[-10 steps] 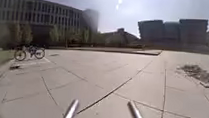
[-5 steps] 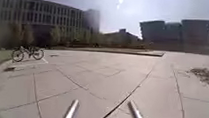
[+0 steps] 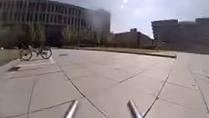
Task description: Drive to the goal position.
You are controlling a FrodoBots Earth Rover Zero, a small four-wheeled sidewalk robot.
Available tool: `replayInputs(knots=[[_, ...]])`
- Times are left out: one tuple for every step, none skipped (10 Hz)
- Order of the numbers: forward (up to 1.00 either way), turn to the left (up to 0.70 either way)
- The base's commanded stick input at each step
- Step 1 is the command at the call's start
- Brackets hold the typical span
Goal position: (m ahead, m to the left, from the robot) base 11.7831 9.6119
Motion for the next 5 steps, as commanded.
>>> replayInputs(knots=[[0.70, 0.00], [0.70, 0.00], [0.70, 0.00], [0.70, 0.00], [0.70, 0.00]])
